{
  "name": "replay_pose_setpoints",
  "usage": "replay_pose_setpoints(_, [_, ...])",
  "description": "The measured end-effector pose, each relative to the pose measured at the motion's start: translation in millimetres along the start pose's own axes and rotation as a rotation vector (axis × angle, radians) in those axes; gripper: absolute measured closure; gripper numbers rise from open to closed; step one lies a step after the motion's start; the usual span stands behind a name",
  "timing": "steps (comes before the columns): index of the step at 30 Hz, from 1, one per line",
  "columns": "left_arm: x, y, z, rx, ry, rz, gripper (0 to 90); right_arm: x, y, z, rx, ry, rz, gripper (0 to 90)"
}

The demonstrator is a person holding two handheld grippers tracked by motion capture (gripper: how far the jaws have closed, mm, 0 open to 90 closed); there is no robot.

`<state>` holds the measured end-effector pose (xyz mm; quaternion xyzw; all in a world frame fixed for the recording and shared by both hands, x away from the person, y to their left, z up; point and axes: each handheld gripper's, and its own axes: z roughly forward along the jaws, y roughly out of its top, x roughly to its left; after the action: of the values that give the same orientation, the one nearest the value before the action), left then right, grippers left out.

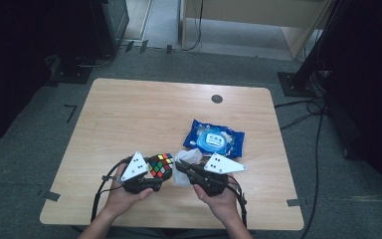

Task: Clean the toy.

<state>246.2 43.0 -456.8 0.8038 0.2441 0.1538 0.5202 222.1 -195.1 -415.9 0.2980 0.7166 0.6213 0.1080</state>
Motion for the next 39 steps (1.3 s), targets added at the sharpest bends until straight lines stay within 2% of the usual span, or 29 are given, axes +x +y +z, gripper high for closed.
replay_pose_setpoints(2, [-5.6, 0.3, 2.4, 0.004, -0.008, 0.020, 34.3, 6.1, 1.4, 2.9, -0.026, 0.049, 0.028, 88.7])
replay_pose_setpoints(4, [-11.2, 1.2, 3.7, 0.002, -0.026, 0.039, 34.3, 10.5, 0.5, 7.9, -0.029, 0.071, 0.032, 88.7])
replay_pose_setpoints(6, [-16.2, 2.4, 3.5, -0.013, -0.035, 0.051, 34.2, 11.4, -3.3, 13.1, -0.020, 0.063, 0.027, 88.7])
replay_pose_setpoints(9, [-19.2, 4.8, 0.9, -0.036, -0.051, 0.056, 34.3, 6.4, -11.9, 16.4, -0.032, 0.025, 0.051, 88.6])
replay_pose_setpoints(12, [-18.7, 3.7, 1.6, -0.032, -0.053, 0.049, 34.3, 2.0, -17.7, 16.7, -0.059, 0.033, 0.083, 88.6])
replay_pose_setpoints(15, [-16.2, 3.0, 1.1, -0.045, -0.078, 0.019, 34.3, 0.9, -19.5, 17.9, -0.066, 0.006, 0.068, 88.1])
replay_pose_setpoints(20, [-14.0, 6.1, -5.3, -0.077, -0.089, 0.013, 34.4, -9.8, -23.3, 14.5, -0.078, -0.043, 0.109, 88.1])
replay_pose_setpoints(22, [-13.4, 7.4, -7.6, -0.088, -0.081, 0.015, 34.4, -17.2, -26.2, 11.9, -0.071, -0.058, 0.128, 88.1])
replay_pose_setpoints(25, [-11.0, 9.4, -11.7, -0.116, -0.069, 0.006, 34.4, -25.4, -31.7, 10.0, -0.034, -0.127, 0.087, 88.2])
replay_pose_setpoints(27, [-6.7, 12.1, -17.2, -0.151, -0.072, -0.015, 34.4, -30.8, -36.7, 11.1, 0.026, -0.181, 0.061, 88.1])
replay_pose_setpoints(28, [-4.9, 13.4, -19.5, -0.153, -0.063, -0.013, 34.4, -32.9, -39.3, 11.7, 0.046, -0.209, 0.045, 88.1])
replay_pose_setpoints(29, [-3.4, 14.0, -20.6, -0.146, -0.052, -0.004, 34.4, -35.2, -40.7, 11.3, 0.051, -0.222, 0.051, 88.1])
replay_pose_setpoints(31, [-0.6, 12.2, -20.8, -0.121, -0.032, 0.014, 34.4, -38.5, -37.5, 6.6, 0.022, -0.225, 0.081, 88.0])
replay_pose_setpoints(33, [1.3, 8.8, -18.2, -0.097, -0.022, 0.018, 34.4, -37.0, -30.8, 1.8, -0.008, -0.213, 0.082, 87.9])
replay_pose_setpoints(35, [0.9, 7.4, -15.5, -0.078, -0.013, 0.030, 34.4, -31.7, -21.4, -3.5, -0.044, -0.180, 0.067, 87.7])
replay_pose_setpoints(39, [-5.1, 6.2, -9.0, -0.036, -0.001, 0.072, 34.4, -11.6, -2.7, -10.6, -0.123, -0.044, 0.033, 87.4])
